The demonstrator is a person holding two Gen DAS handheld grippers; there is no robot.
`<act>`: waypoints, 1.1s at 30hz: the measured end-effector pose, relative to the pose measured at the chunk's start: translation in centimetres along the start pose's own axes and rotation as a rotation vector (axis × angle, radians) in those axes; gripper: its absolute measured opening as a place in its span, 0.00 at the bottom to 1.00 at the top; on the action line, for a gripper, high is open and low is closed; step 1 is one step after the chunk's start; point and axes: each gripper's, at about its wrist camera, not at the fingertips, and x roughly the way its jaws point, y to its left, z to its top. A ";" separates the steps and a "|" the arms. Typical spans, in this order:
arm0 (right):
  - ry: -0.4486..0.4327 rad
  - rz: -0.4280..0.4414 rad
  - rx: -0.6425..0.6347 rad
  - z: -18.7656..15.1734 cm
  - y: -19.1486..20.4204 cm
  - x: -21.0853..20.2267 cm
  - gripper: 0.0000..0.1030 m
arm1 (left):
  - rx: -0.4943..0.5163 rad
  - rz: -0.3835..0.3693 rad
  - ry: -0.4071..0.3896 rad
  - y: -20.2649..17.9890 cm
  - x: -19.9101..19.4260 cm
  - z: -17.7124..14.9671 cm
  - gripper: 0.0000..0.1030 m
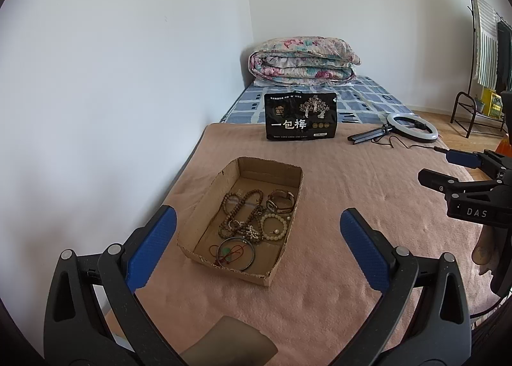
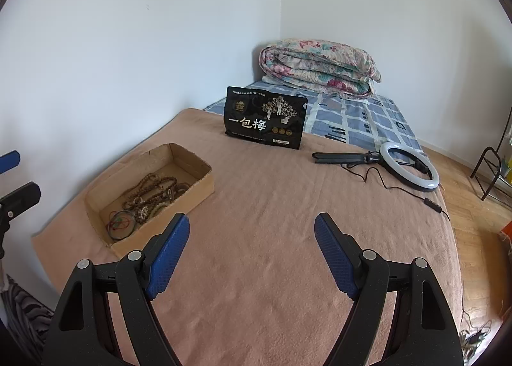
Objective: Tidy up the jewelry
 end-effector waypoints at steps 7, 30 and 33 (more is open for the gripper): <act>0.000 0.000 -0.001 0.1 0.1 0.1 0.78 | -0.001 -0.002 0.000 0.0 0.0 0.0 1.00; 0.010 -0.001 0.002 -0.4 0.0 -0.1 0.78 | -0.002 -0.003 0.000 0.1 0.0 0.0 1.00; 0.013 -0.001 0.003 -0.5 -0.1 -0.1 0.78 | -0.002 0.004 -0.013 0.1 -0.1 0.0 1.00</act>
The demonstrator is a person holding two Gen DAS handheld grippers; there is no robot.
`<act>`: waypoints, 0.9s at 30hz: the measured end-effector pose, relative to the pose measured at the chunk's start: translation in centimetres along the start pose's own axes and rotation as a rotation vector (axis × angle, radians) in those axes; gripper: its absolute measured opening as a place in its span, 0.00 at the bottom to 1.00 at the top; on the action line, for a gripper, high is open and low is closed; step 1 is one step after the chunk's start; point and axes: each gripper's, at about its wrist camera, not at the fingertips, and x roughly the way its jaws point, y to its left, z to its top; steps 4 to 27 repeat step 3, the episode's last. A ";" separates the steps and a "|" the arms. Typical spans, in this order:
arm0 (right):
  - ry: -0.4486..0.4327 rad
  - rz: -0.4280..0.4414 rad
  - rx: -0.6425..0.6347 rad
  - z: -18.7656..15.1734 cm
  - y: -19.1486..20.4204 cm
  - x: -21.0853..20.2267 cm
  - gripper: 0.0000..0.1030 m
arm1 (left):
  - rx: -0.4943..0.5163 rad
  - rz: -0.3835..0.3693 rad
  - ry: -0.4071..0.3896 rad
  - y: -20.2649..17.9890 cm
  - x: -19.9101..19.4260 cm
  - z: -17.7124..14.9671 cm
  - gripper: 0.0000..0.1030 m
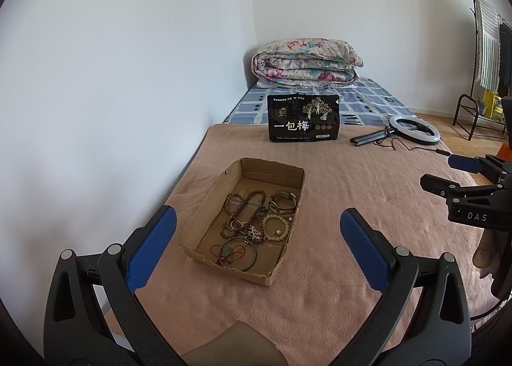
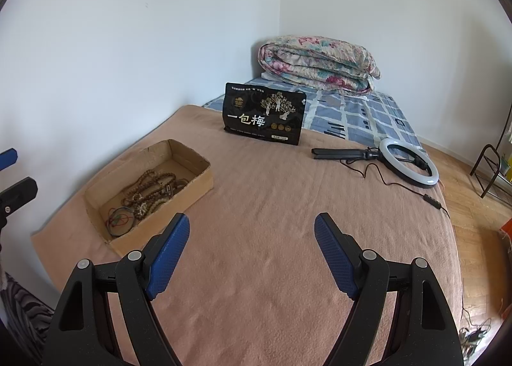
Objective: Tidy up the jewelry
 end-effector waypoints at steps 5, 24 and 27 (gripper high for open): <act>0.000 -0.002 0.000 0.0 0.0 0.0 0.78 | -0.003 0.015 -0.013 0.2 -0.2 0.0 1.00; 0.000 -0.002 0.000 0.0 0.0 0.0 0.78 | -0.003 0.015 -0.013 0.2 -0.2 0.0 1.00; 0.000 -0.002 0.000 0.0 0.0 0.0 0.78 | -0.003 0.015 -0.013 0.2 -0.2 0.0 1.00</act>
